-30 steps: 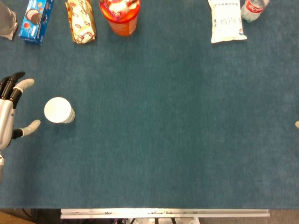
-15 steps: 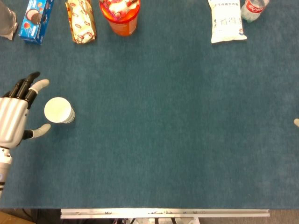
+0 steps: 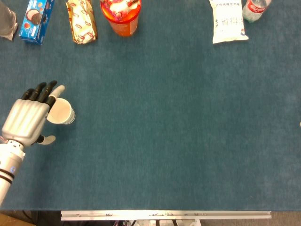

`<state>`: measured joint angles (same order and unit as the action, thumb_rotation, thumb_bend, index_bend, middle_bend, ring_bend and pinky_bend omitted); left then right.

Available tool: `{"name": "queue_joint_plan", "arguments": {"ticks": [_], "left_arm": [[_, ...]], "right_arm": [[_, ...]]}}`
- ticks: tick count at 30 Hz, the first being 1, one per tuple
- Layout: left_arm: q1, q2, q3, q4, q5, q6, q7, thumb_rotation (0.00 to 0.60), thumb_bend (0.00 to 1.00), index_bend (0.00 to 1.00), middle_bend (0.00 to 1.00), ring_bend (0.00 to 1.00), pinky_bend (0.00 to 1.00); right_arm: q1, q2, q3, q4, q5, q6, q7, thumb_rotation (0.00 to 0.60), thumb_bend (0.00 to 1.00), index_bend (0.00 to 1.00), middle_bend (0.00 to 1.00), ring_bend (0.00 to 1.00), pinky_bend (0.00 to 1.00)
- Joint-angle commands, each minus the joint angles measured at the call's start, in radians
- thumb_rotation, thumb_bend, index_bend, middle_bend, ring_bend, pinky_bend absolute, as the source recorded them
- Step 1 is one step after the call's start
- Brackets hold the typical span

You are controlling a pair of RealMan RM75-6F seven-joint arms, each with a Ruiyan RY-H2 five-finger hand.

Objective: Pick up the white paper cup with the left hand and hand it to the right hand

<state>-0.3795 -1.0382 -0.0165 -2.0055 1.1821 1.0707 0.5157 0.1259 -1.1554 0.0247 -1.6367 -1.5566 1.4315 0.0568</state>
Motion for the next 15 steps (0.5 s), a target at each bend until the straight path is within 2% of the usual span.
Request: {"name": "queue_joint_plan", "arguments": {"ticks": [1, 7, 11, 15], "left_arm": [[-0.058, 0.008, -0.001, -0.037, -0.127, -0.054, 0.081, 0.600, 0.00, 0.00, 0.00, 0.00, 0.13], [-0.100, -0.022, -0.005, -0.025, -0.237, -0.058, 0.110, 0.600, 0.00, 0.00, 0.00, 0.00, 0.13], [-0.114, -0.039, 0.001, -0.012, -0.252, -0.052, 0.115, 0.600, 0.00, 0.00, 0.00, 0.00, 0.13], [-0.116, -0.066, -0.003, 0.014, -0.219, -0.032, 0.084, 0.600, 0.00, 0.00, 0.00, 0.00, 0.14]], "right_arm": [[0.002, -0.001, 0.003, 0.002, 0.001, 0.000, 0.004, 0.600, 0.00, 0.14, 0.21, 0.23, 0.33], [0.003, -0.006, -0.006, 0.013, 0.002, -0.014, 0.008, 0.600, 0.00, 0.14, 0.21, 0.23, 0.33], [0.004, -0.007, -0.006, 0.015, 0.004, -0.019, 0.011, 0.600, 0.00, 0.14, 0.21, 0.23, 0.33], [0.008, -0.009, -0.007, 0.013, 0.001, -0.024, 0.008, 0.600, 0.00, 0.14, 0.21, 0.23, 0.33]]}}
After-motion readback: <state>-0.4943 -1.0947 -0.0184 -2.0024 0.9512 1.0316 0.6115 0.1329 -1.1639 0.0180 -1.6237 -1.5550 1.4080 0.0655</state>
